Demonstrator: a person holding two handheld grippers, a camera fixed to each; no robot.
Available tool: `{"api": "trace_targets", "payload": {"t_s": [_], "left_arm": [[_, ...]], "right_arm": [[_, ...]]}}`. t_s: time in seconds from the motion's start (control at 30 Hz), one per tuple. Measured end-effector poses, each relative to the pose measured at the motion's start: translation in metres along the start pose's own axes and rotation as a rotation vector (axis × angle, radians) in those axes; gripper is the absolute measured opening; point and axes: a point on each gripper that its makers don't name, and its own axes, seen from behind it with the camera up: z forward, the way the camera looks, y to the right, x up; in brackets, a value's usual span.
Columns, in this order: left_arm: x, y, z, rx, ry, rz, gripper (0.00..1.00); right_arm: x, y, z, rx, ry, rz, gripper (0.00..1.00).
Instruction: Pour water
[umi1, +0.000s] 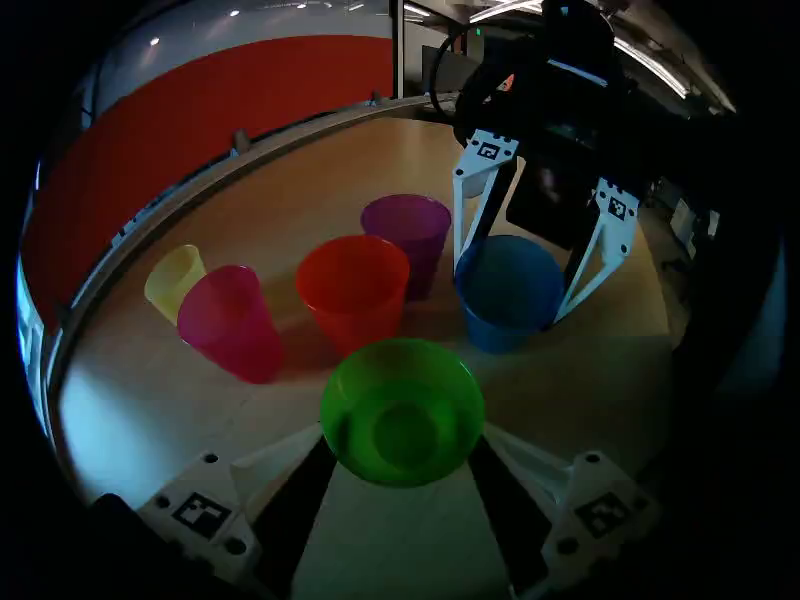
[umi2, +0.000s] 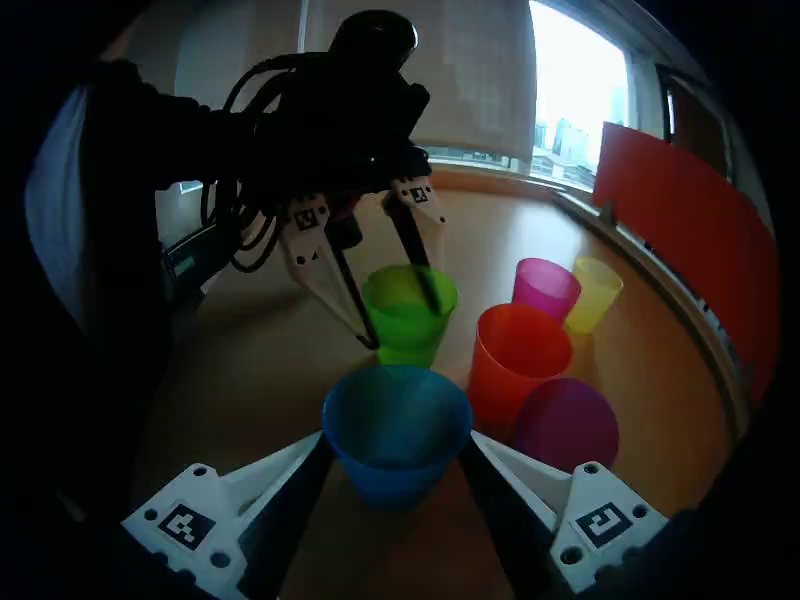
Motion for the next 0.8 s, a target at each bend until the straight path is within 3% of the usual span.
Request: {"api": "trace_targets", "payload": {"t_s": [0.8], "left_arm": [[-0.003,0.002,0.004,-0.009,-0.028,-0.006,0.83]], "right_arm": [[-0.014,0.001,-0.004,-0.021,-0.024,0.014,0.97]]}}
